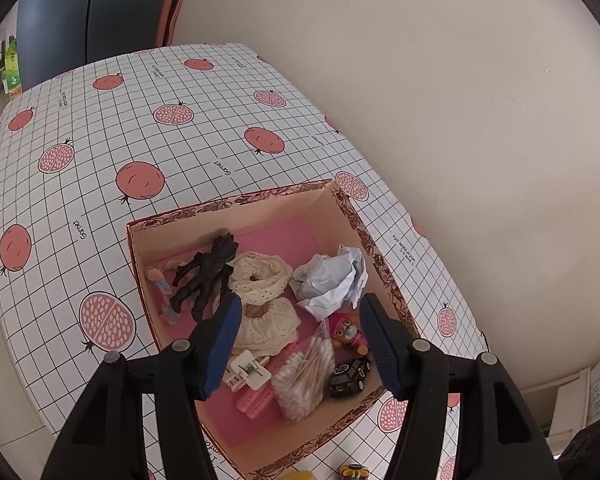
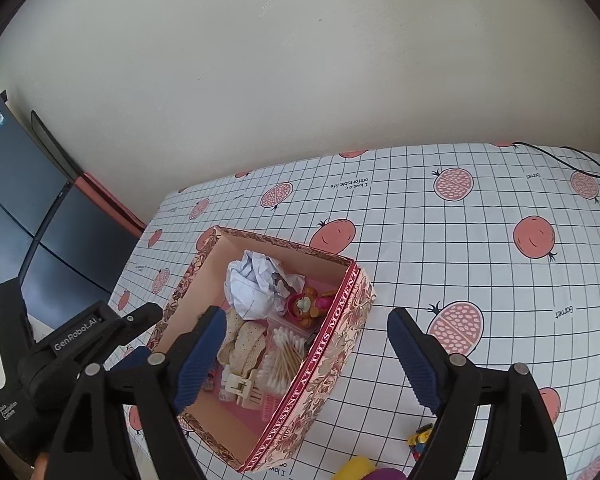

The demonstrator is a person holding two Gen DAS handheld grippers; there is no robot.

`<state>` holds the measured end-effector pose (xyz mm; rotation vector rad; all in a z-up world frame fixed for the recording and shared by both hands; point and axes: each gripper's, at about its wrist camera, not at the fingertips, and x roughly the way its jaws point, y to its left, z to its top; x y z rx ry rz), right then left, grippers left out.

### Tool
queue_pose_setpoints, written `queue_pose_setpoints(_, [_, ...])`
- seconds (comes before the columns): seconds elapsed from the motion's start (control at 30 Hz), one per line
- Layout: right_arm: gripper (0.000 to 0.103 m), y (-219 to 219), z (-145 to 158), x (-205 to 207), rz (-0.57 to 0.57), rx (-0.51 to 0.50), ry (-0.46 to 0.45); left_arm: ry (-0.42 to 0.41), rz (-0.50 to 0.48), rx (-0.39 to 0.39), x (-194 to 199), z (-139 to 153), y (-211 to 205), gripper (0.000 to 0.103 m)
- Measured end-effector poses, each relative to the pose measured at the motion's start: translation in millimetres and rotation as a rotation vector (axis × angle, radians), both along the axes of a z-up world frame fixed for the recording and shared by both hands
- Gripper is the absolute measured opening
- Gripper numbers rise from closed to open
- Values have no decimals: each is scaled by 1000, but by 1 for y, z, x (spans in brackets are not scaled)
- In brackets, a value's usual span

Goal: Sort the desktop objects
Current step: 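Move both tools away from the box toward the block toy and yellow-purple toy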

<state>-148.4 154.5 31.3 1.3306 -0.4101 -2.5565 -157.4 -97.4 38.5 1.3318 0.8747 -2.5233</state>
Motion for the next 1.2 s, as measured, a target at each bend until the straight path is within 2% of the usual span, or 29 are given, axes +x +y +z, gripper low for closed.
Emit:
queue_pose_setpoints(0.3, [88,39,15,9,-53,69,-3,16,-122,-44,5,12,38,62])
queue_pose_setpoints(0.47, [88,65,9,14,-93,120,-41,-9,-201,-80,14,5,63,62])
queue_pose_setpoints(0.63, [88,85,-8,19,-124,163,-96,-52,-273,-138,24,-11,86,62])
queue_pose_setpoints(0.7, [88,91,-17,22,-137,171,-120,-67,-300,-140,27,-18,94,62])
queue_pose_setpoints(0.87, [88,97,-47,34,-143,155,-210,-90,-367,-172,37,-30,115,62])
queue_pose_setpoints(1.13, [88,90,-82,47,-102,193,-301,-127,-417,-234,58,-44,129,62])
queue_pose_setpoints(1.2, [87,89,-85,49,-96,187,-306,-127,-411,-221,63,-43,128,62])
